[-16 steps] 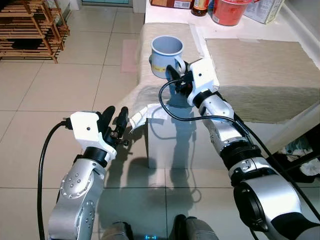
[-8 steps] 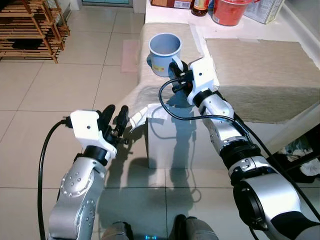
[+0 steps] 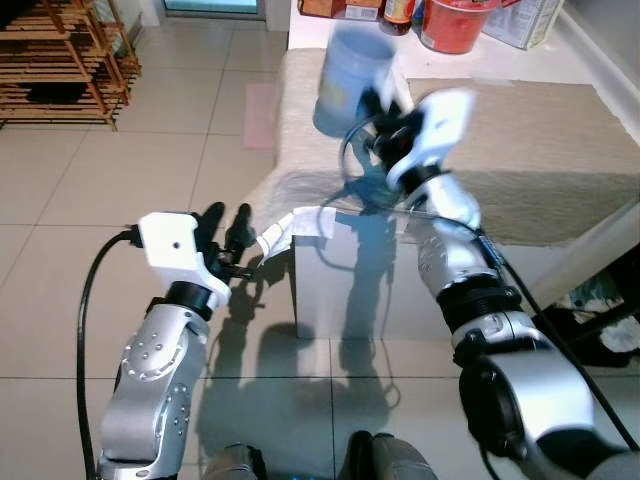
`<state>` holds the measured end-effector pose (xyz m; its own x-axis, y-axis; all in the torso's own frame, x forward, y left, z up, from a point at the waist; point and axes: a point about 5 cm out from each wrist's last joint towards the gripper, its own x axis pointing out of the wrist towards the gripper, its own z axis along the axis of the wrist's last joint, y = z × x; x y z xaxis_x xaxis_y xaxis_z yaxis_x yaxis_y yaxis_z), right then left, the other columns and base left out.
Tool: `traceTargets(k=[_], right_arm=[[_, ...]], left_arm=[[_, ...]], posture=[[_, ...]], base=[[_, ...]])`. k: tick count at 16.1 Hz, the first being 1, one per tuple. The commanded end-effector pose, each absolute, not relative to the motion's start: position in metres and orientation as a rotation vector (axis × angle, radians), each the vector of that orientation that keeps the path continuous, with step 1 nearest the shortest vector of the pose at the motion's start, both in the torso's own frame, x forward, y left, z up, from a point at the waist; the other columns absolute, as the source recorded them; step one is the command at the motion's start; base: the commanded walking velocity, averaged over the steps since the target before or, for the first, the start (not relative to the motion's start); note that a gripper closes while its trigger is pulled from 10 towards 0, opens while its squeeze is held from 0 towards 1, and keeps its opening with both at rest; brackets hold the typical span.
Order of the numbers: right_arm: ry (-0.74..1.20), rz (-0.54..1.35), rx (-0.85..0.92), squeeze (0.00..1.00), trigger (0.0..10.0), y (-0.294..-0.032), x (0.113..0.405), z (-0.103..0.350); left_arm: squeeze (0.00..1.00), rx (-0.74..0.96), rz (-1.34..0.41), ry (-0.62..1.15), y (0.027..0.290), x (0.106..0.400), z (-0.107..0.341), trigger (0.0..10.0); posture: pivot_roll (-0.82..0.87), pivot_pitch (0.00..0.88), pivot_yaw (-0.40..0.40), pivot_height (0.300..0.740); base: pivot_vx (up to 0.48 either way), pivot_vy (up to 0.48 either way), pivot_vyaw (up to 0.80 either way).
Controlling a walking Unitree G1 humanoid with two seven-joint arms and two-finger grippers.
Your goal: Setting the table
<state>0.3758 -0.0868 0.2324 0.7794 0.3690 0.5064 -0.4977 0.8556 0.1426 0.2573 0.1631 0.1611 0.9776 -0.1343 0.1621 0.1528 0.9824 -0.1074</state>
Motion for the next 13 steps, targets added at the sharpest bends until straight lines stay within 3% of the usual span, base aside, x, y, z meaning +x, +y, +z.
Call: traceTargets(k=[1,3,6,7,8,13], right_arm=[[-0.521,0.510,0.361,0.00,10.0,-0.092,0.370,0.238],[-0.521,0.773,0.514,0.00,10.0,-0.091,0.337,0.235],[-0.414,0.886,0.516,0.00,10.0,-0.093,0.320,0.210],[-0.350,0.924,0.658,0.00,10.0,-0.099,0.306,0.196],[-0.332,0.928,0.660,0.00,10.0,-0.099,0.303,0.190],[-0.307,1.018,0.686,0.00,10.0,-0.097,0.292,0.197]], left_arm=[[0.00,-0.122,-0.096,-0.137,0.174,0.256,0.154,10.0],[0.00,-0.174,0.004,-0.136,0.200,0.256,0.146,10.0],[0.00,-0.166,0.026,-0.129,0.207,0.256,0.142,10.0],[0.00,-0.191,0.010,-0.135,0.205,0.257,0.142,10.0],[0.00,-0.199,-0.003,-0.140,0.202,0.259,0.142,10.0],[0.00,-0.229,-0.077,-0.174,0.194,0.263,0.148,10.0]], posture=[[-0.02,0.093,-0.026,0.740],[-0.03,0.076,-0.018,0.740],[-0.04,0.064,-0.014,0.740],[-0.05,0.057,0.001,0.740],[-0.05,0.056,0.005,0.740],[-0.05,0.048,0.009,0.740]], base=[[0.000,0.000,0.00],[0.000,0.000,0.00],[0.000,0.000,0.00],[0.000,0.000,0.00],[0.000,0.000,0.00],[0.000,-0.465,0.00]])
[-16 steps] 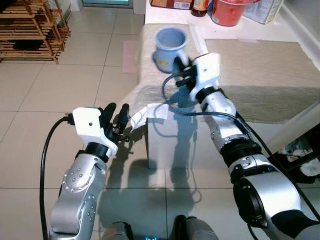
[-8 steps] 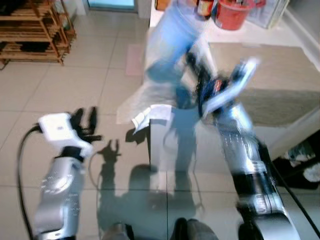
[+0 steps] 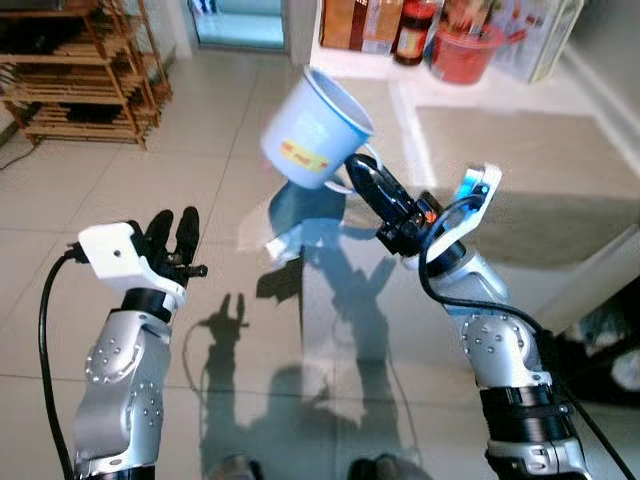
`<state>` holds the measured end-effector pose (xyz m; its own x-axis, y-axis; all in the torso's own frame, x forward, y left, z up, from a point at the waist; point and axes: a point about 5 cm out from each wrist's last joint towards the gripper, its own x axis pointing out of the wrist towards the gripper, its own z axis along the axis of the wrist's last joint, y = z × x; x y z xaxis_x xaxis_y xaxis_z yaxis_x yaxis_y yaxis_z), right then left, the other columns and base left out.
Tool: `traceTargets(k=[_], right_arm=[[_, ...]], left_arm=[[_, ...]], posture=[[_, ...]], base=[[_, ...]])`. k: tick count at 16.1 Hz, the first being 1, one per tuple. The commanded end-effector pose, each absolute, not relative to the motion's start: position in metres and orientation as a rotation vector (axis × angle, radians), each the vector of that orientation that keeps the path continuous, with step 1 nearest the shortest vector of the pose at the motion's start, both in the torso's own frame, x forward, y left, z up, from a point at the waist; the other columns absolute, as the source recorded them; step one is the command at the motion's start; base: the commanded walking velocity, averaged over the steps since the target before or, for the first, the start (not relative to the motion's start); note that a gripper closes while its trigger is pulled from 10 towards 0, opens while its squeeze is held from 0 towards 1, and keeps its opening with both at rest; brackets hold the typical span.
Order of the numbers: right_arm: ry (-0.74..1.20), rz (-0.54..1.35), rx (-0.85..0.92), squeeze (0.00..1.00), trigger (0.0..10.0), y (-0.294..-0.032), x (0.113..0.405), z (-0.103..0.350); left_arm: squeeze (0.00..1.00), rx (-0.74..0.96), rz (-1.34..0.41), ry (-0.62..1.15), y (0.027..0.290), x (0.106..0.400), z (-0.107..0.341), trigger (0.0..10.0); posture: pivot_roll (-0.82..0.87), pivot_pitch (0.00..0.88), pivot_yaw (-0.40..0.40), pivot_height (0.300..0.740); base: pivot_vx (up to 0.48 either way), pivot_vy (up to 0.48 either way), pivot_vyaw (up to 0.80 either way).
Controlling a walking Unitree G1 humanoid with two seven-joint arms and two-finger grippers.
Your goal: Setting the table
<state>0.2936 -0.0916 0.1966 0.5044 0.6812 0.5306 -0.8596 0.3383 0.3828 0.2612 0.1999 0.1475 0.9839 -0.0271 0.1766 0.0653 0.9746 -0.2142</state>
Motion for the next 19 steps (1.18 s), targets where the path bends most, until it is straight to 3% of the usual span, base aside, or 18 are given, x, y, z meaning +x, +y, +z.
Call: traceTargets(k=[1,8,15,19], right_arm=[[-0.300,1.047,0.680,0.00,10.0,-0.096,0.291,0.199],[-0.211,0.970,0.521,0.00,10.0,-0.089,0.301,0.184],[-0.088,0.782,0.320,0.00,10.0,-0.090,0.314,0.147],[-0.080,0.700,0.297,0.00,10.0,-0.091,0.320,0.141]], left_arm=[[0.00,-0.232,-0.079,-0.180,0.194,0.264,0.149,10.0],[0.00,-0.250,-0.097,-0.182,0.189,0.263,0.145,10.0],[0.00,-0.247,-0.115,-0.113,0.176,0.260,0.127,10.0],[0.00,-0.232,-0.115,-0.104,0.174,0.259,0.124,10.0]], posture=[[-0.05,0.049,0.004,0.740],[-0.05,0.049,-0.008,0.740],[-0.04,0.053,-0.038,0.740],[-0.03,0.051,-0.046,0.740]], base=[[0.000,-0.465,0.00],[0.000,-0.465,0.00],[0.000,0.000,0.00],[0.000,0.000,0.00]])
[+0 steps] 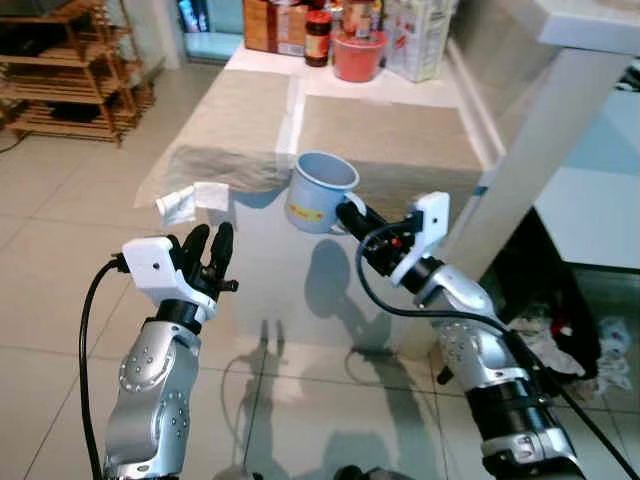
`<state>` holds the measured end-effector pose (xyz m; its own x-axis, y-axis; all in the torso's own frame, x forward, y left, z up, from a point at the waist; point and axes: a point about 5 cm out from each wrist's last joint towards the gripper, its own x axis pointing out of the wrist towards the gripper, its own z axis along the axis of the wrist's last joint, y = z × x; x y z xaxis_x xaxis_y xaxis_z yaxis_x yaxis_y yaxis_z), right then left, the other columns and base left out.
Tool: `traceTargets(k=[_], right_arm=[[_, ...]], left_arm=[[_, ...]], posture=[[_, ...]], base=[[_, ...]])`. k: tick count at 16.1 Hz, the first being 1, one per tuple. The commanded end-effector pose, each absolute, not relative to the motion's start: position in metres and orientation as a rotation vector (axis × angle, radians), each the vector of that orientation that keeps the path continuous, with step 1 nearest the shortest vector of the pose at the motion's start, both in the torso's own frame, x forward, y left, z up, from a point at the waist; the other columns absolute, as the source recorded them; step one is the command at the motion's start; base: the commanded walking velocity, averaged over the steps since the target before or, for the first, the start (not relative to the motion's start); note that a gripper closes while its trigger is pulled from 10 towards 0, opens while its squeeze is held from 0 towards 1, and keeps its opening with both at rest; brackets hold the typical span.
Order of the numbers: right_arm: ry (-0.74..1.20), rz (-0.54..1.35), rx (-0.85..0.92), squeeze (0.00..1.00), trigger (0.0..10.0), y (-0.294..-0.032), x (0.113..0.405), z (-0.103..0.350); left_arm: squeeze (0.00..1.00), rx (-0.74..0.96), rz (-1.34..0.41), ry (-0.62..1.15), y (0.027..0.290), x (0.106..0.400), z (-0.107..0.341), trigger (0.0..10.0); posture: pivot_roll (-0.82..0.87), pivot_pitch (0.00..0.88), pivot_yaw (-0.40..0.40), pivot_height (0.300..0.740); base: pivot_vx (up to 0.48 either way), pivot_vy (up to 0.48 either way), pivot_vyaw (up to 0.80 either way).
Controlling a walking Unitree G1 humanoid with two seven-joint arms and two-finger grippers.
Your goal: Setting the table
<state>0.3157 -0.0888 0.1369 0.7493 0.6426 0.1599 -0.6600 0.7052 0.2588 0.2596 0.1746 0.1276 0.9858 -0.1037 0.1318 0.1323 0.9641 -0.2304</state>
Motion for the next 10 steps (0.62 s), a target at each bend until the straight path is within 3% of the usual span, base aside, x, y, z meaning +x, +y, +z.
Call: traceTargets(k=[1,10], right_arm=[[-0.085,0.663,0.278,0.00,10.0,-0.0933,0.3230,0.1405],[-0.110,0.560,0.197,0.00,10.0,-0.0937,0.3308,0.1368]], left_arm=[[0.00,-0.228,-0.113,-0.103,0.1743,0.2596,0.1237,10.0],[0.00,-0.202,-0.106,-0.104,0.1740,0.2603,0.1226,10.0]], posture=[[-0.03,0.051,-0.046,0.740],[-0.03,0.051,-0.048,0.740]], base=[[0.000,0.000,0.00],[0.000,0.000,0.00]])
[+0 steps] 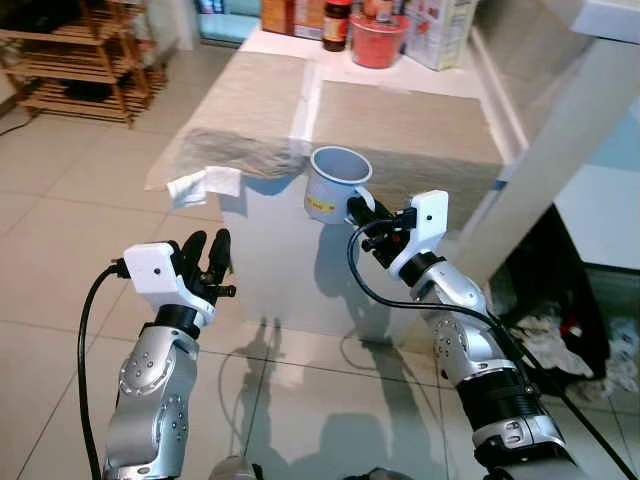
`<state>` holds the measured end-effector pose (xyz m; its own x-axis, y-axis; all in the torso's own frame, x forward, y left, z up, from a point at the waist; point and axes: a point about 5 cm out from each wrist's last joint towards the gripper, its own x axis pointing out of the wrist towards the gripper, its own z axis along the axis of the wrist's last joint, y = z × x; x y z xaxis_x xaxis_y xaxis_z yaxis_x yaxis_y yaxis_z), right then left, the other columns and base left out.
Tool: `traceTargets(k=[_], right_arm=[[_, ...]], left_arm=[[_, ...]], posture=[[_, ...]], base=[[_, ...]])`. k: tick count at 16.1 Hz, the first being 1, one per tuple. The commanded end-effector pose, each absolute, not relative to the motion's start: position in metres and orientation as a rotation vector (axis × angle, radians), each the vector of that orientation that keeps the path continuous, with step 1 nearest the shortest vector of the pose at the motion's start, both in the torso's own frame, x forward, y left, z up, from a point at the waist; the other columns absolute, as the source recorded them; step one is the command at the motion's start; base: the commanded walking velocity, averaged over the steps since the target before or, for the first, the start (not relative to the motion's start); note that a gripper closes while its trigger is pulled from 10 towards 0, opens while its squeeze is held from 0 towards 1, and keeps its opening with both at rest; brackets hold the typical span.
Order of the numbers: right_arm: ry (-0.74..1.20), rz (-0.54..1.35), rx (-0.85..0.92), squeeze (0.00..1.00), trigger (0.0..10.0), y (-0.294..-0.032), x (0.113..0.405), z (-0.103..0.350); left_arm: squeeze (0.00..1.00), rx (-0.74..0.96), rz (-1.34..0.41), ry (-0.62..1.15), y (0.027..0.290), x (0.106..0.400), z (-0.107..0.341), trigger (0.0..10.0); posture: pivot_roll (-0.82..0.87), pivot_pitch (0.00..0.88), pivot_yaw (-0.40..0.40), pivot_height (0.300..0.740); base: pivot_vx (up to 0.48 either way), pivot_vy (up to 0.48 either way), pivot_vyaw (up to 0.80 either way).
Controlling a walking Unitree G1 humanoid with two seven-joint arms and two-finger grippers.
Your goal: Setting the table
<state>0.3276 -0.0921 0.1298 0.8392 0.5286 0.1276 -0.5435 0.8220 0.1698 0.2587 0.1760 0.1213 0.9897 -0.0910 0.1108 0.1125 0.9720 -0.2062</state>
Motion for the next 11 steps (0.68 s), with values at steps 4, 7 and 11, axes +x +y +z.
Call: traceTargets(k=[4,7,11], right_arm=[[-0.114,0.560,0.176,0.00,10.0,-0.091,0.331,0.135],[-0.102,0.542,0.132,0.00,10.0,-0.093,0.332,0.130],[-0.158,0.525,-0.015,0.00,10.0,-0.101,0.321,0.138]], left_arm=[[0.00,-0.194,-0.107,-0.103,0.173,0.261,0.122,10.0],[0.00,-0.191,-0.104,-0.100,0.173,0.262,0.121,10.0],[0.00,-0.150,-0.176,-0.200,0.166,0.250,0.154,10.0]], posture=[[-0.03,0.049,-0.048,0.740],[-0.04,0.047,-0.048,0.740],[-0.06,0.052,-0.040,0.740]], base=[[0.000,0.000,0.00],[0.000,0.000,0.00],[0.000,0.000,0.00]])
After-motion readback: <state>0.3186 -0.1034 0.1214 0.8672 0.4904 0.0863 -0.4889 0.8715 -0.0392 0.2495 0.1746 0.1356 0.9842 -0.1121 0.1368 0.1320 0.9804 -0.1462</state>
